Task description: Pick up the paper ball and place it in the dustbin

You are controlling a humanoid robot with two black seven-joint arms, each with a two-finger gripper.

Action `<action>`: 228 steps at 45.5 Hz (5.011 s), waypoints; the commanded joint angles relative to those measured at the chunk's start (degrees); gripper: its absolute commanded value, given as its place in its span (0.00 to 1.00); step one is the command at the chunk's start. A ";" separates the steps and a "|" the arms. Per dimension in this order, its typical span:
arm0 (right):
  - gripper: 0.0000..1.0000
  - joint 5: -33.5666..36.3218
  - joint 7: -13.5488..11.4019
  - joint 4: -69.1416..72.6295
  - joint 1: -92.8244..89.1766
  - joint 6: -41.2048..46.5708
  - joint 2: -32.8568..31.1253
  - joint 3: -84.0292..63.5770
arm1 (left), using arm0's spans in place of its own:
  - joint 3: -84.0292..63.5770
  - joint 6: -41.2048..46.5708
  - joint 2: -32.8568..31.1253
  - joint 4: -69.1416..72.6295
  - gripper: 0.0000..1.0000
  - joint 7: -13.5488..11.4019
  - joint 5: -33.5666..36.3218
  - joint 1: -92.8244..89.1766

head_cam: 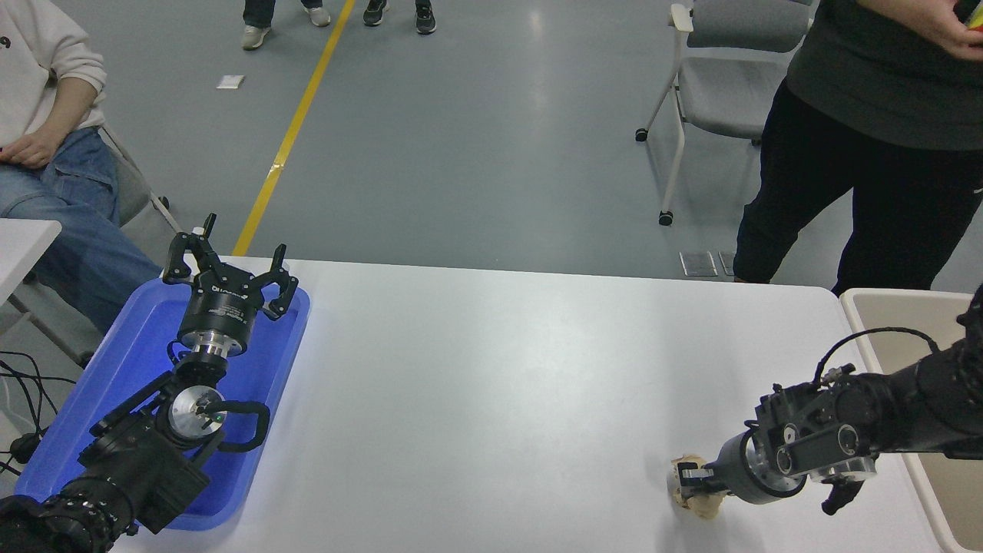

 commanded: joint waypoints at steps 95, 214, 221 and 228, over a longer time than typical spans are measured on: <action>0.00 0.63 0.15 -39.06 6.41 20.88 -30.49 7.62 | 0.00 0.01 0.00 0.00 1.00 0.00 -0.04 0.01; 1.00 14.07 0.50 -70.63 -35.63 -7.78 -13.00 40.67 | 0.00 0.01 0.00 0.00 1.00 0.00 -0.04 0.01; 1.00 14.07 1.82 -70.19 -31.93 -7.95 -12.91 51.39 | 0.00 0.01 0.00 0.00 1.00 0.00 0.04 0.01; 1.00 13.99 6.39 -67.38 -27.10 -7.95 -13.00 63.70 | 0.00 0.01 0.00 0.00 1.00 0.00 0.04 0.01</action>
